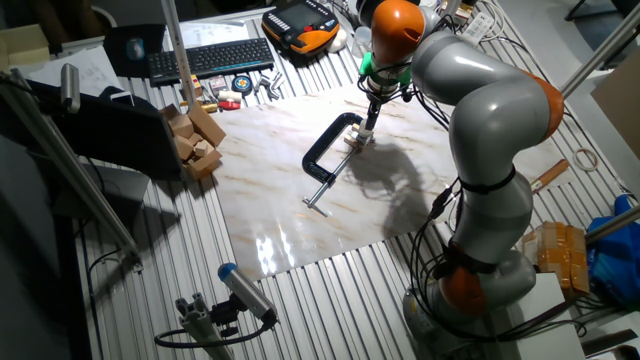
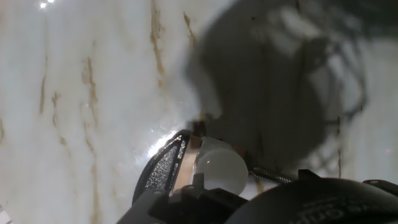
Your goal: Take out the light bulb by rotating it
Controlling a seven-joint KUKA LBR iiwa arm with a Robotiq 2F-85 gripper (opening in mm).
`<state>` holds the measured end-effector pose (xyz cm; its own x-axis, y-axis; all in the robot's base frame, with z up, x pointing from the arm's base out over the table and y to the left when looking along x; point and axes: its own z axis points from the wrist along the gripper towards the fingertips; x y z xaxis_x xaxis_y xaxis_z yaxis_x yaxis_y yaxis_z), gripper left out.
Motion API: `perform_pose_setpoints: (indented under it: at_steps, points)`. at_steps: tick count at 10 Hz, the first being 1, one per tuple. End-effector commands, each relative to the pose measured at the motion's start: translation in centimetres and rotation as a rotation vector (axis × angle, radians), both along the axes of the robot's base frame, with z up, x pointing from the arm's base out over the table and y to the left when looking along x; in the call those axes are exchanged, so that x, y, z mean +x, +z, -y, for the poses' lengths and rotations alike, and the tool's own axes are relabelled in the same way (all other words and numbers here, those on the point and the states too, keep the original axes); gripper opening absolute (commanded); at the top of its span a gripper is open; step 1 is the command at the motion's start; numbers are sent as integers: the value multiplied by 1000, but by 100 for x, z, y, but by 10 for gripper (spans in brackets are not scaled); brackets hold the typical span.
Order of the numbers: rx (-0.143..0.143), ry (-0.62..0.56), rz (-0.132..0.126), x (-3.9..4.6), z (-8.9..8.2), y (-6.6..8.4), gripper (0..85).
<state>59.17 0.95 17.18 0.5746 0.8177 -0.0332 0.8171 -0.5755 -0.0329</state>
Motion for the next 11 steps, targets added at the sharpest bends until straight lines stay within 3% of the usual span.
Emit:
perform_pose_setpoints:
  at_steps: [1, 11]
  points:
    - [-6, 0, 2, 0, 2, 1, 680]
    - [-24, -9, 2, -11, 7, -11, 680]
